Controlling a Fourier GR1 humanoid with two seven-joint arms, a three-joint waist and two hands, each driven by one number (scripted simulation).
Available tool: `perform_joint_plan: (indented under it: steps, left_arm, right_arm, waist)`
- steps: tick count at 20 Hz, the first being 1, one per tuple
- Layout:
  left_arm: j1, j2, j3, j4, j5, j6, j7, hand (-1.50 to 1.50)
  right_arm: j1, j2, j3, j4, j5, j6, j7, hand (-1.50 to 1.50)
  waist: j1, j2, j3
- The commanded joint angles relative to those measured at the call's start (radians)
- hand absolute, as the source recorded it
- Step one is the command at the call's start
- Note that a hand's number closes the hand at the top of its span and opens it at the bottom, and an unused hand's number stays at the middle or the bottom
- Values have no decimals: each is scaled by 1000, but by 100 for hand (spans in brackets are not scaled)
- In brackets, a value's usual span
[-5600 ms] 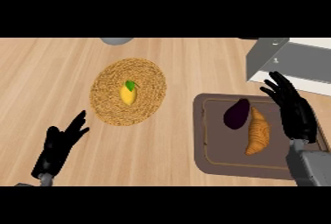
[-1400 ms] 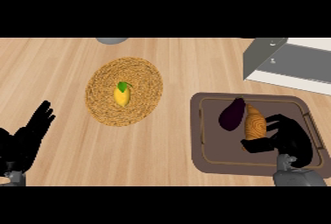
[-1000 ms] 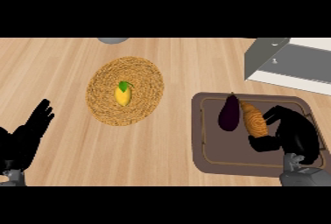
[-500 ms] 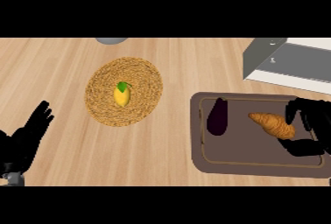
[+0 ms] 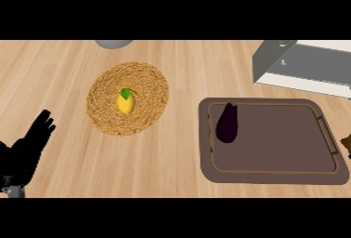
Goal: Pick the croissant from the tray and place it in the tiered shelf
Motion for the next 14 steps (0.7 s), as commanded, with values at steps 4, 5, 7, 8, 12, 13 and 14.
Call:
perform_joint_plan:
  steps: [4, 5, 7, 8, 12, 13, 14]
  left_arm:
    - [-14, 3, 18, 39, 9, -36, -13, 0]
    - [-43, 28, 47, 55, 28, -49, -10, 0]
    - [-23, 0, 21, 10, -11, -9, 19, 0]
    - [-15, -30, -7, -43, -19, 11, 54, 0]
    - [-14, -27, 6, -21, -29, -4, 2, 0]
    - [-29, 8, 36, 6, -8, -40, 10, 0]
    - [23, -28, 6, -7, -36, -17, -27, 0]
  right_arm:
    - [-48, -74, -289, -46, -282, 115, 106, 150]
    - [-37, -92, -326, -111, -347, 150, 146, 150]
    - [-2, -97, -417, -94, -405, 192, 142, 150]
    - [-43, -100, -406, -129, -437, 180, 209, 150]
    - [-137, -197, -482, -43, -444, 159, 264, 150]
    - [-160, -198, -444, -53, -390, 127, 276, 150]
    - [-163, -247, -482, -8, -350, 130, 253, 150]
  waist:
    - [15, 4, 0]
    - [8, 2, -1]
    - [12, 3, 0]
    - [17, 2, 0]
    - [23, 4, 0]
    - [27, 5, 0]
    - [29, 6, 0]
